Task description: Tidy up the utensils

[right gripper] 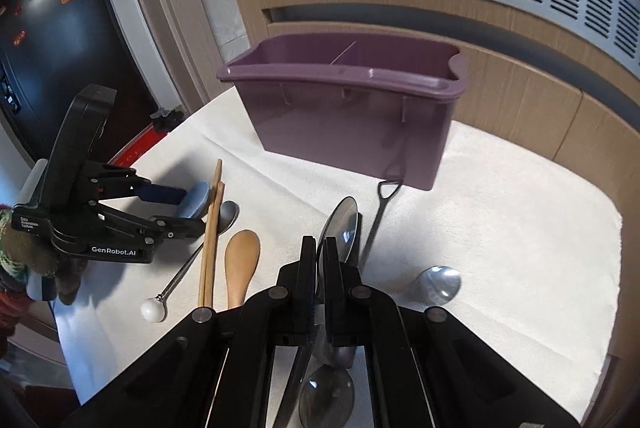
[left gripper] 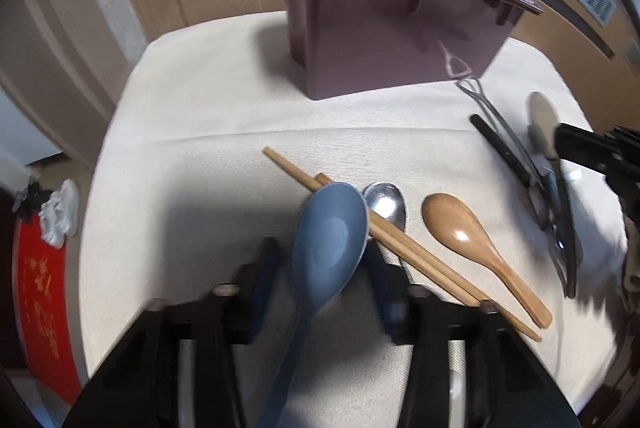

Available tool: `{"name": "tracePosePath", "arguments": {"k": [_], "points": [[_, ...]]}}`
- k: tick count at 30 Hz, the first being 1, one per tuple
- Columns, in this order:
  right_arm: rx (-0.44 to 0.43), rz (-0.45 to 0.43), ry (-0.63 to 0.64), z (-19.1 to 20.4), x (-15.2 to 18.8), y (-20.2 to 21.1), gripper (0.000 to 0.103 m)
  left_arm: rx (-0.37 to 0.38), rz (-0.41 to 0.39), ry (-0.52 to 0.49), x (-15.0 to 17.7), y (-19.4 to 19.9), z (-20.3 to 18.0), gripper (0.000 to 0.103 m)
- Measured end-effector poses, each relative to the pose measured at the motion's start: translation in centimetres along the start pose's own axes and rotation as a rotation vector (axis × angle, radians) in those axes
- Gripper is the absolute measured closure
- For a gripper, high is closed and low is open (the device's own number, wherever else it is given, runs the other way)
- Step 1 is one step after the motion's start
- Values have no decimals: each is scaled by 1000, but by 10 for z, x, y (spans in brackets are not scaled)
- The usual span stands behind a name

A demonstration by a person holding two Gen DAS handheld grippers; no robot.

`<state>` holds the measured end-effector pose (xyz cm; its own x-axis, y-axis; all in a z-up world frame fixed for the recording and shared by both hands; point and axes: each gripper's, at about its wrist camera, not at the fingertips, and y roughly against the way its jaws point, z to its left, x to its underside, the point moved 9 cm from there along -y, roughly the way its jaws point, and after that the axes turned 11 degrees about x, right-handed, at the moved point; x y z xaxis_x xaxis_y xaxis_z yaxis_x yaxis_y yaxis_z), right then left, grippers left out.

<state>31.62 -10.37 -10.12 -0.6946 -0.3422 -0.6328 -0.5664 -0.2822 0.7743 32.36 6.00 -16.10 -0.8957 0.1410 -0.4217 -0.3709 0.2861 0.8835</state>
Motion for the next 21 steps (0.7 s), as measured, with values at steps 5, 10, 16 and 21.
{"name": "tracePosePath", "arguments": {"k": [5, 10, 16, 21], "points": [[7, -48, -5, -1, -6, 15, 101, 35, -93, 18, 0, 22, -12, 69], [0, -104, -11, 0, -15, 36, 101, 46, -206, 13, -10, 54, -30, 69], [17, -185, -9, 1, -29, 62, 101, 127, -353, 55, -39, 92, -48, 69], [31, -310, -25, -5, -62, 102, 101, 206, -501, 49, -82, 137, -68, 70]]}}
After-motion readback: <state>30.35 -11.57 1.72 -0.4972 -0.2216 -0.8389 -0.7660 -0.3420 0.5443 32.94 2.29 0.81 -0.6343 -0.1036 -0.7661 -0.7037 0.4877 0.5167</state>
